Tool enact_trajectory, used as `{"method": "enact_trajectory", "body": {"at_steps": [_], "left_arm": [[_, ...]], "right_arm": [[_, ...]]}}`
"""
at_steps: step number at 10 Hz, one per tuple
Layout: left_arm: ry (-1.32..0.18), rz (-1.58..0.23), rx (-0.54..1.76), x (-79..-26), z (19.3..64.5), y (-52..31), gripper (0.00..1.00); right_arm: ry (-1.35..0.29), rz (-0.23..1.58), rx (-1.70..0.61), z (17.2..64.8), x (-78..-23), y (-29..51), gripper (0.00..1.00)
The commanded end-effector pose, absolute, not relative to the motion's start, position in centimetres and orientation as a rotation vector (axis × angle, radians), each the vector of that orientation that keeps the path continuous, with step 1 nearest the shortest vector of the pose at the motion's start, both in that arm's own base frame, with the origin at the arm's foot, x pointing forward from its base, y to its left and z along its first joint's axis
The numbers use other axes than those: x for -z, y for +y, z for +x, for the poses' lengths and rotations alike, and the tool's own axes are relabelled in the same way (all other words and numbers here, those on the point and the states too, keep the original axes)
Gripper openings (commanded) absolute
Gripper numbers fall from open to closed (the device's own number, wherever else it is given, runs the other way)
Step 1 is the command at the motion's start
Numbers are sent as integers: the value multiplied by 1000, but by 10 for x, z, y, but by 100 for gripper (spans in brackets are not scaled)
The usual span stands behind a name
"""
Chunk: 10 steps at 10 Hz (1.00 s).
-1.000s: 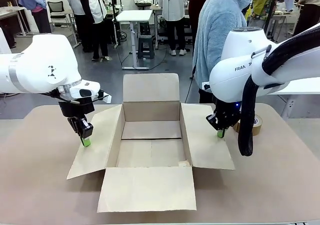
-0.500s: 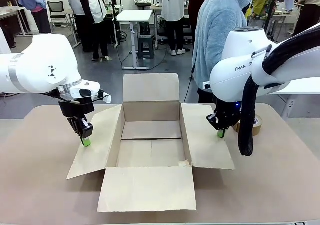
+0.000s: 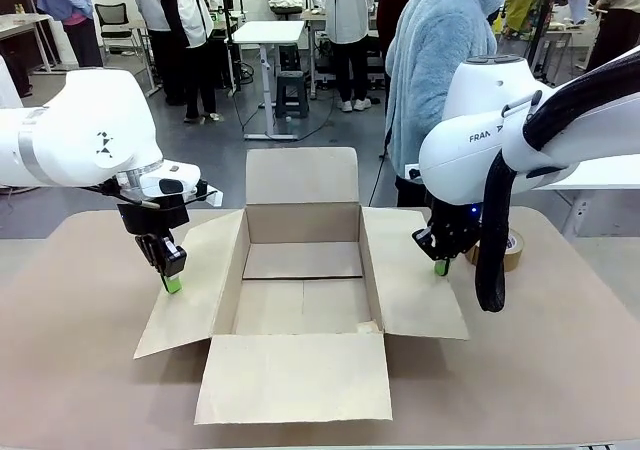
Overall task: Wrap the clocks to prevent damage.
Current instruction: Once the human has placed the objects inside and stepped back, release both hands from the side flaps of the Package Box.
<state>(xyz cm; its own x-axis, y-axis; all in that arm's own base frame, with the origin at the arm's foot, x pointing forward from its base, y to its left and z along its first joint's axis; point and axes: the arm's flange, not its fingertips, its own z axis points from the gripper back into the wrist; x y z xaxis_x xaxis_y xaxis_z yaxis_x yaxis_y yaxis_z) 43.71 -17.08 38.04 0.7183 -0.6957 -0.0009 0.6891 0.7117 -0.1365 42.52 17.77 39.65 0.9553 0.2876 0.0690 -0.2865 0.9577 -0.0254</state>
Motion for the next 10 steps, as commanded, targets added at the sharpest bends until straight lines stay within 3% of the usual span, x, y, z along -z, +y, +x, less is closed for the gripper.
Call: {"method": "enact_trajectory", "body": {"at_steps": [1, 10], "left_arm": [[53, -137, 768, -380, 437, -170, 0], [53, -137, 768, -380, 437, -170, 0]], "right_arm": [[-72, -15, -270, 425, -396, 178, 1], [-72, -15, -270, 425, -396, 178, 1]]}}
